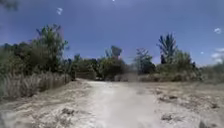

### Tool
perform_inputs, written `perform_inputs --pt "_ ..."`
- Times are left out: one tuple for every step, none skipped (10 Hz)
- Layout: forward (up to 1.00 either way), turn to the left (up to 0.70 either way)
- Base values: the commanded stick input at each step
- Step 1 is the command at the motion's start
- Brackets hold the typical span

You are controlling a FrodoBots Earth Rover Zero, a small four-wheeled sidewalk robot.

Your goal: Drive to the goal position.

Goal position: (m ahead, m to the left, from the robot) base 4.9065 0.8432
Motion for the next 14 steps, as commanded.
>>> perform_inputs --pt "0.45 0.00" --pt "0.45 0.00" --pt "0.45 0.00" --pt "0.45 -0.20" --pt "0.45 -0.27" --pt "0.45 -0.27" --pt "0.45 -0.27" --pt "0.45 -0.24" --pt "0.45 0.00" --pt "0.45 0.00" --pt "0.45 0.00" --pt "0.45 0.00" --pt "0.45 0.00" --pt "0.45 0.00"
